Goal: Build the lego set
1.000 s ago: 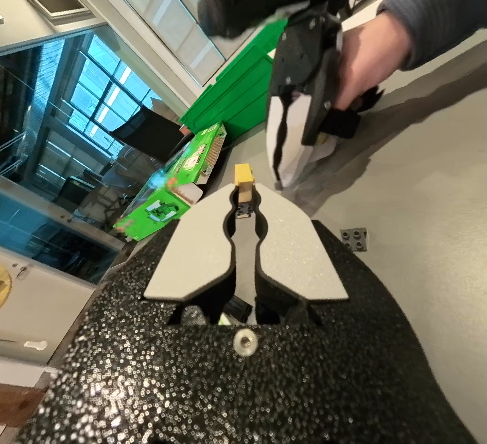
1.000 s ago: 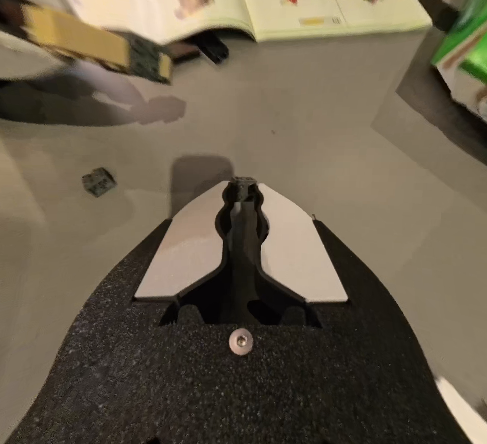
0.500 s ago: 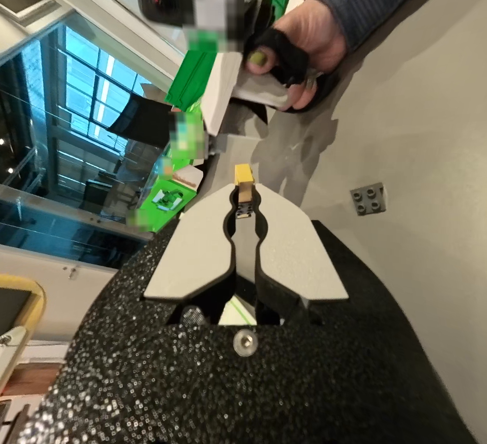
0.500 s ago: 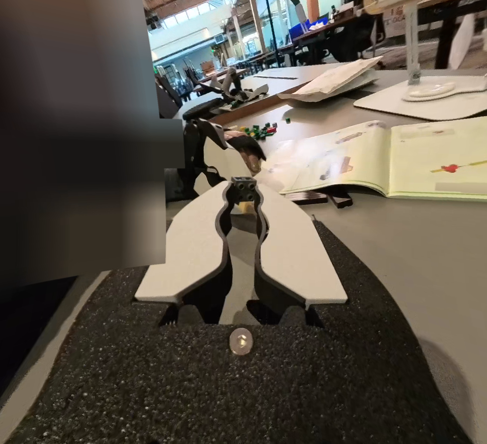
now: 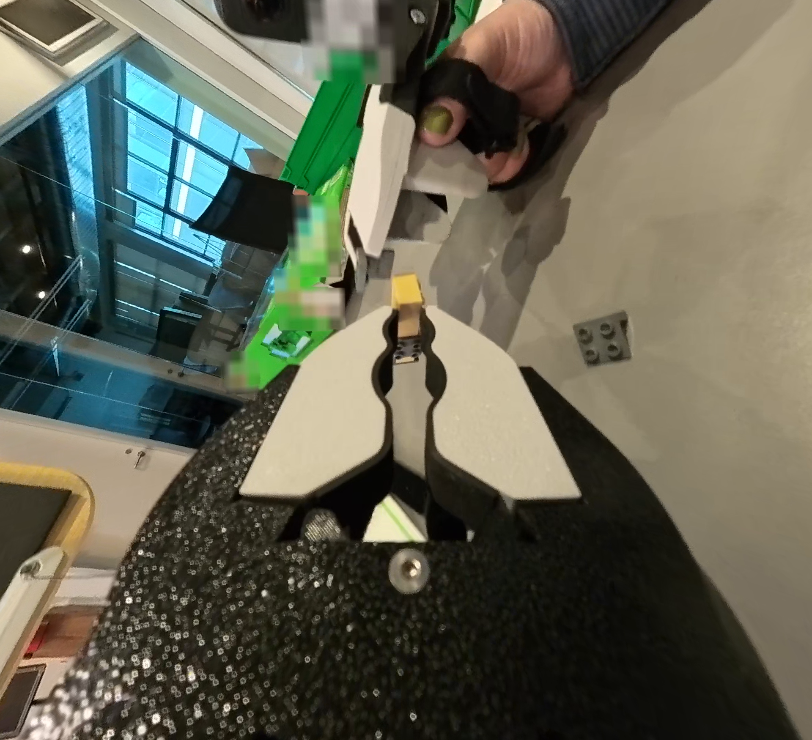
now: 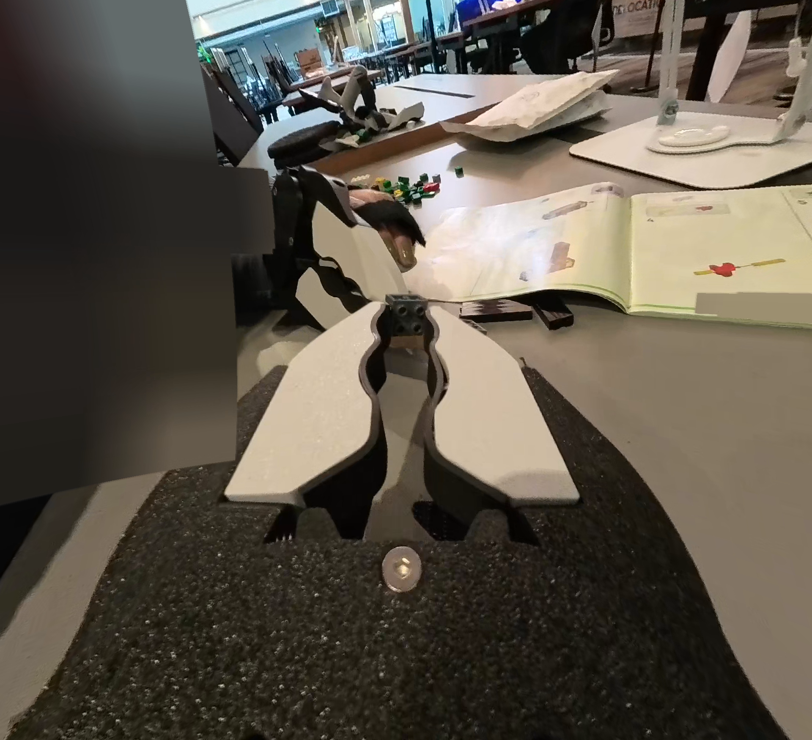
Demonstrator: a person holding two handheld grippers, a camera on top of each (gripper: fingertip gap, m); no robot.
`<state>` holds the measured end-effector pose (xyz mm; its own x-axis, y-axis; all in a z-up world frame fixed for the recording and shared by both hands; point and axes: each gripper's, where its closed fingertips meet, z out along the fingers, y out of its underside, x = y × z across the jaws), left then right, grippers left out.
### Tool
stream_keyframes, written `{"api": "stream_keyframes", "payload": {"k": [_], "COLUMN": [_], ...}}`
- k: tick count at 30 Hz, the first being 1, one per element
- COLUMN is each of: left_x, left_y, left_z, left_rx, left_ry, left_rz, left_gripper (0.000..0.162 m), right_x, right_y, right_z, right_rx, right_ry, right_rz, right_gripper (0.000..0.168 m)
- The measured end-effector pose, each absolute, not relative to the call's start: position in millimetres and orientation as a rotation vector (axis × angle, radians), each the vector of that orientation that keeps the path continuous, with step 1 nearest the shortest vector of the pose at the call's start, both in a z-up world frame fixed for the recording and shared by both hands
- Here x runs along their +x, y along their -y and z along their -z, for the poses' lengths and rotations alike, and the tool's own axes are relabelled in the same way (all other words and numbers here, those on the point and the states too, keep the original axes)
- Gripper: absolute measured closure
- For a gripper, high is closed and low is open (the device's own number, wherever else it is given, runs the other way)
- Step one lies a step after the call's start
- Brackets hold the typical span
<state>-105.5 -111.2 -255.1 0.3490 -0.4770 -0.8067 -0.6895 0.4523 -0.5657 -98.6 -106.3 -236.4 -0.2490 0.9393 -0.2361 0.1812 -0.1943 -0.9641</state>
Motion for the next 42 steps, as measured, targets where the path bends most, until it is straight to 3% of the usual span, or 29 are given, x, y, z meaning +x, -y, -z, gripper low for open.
{"api": "stream_keyframes", "payload": {"k": [25,42], "left_x": [-105,-98], "left_y": [116,117], "left_z": [258,274], "left_rx": [-1.160,-1.148], "left_ry": [-1.333,-1.456], "left_rz": [-0.226,-0.291], "left_gripper": [0.153,0.153], "right_x": [-100,-90], "right_y": [107,109], "right_z": [255,275], "right_rx": [-1.492,-1.580], "right_ry": [1.497,1.659], "right_rz": [-1.436,-1.164], "right_gripper": [0.155,0.155]}}
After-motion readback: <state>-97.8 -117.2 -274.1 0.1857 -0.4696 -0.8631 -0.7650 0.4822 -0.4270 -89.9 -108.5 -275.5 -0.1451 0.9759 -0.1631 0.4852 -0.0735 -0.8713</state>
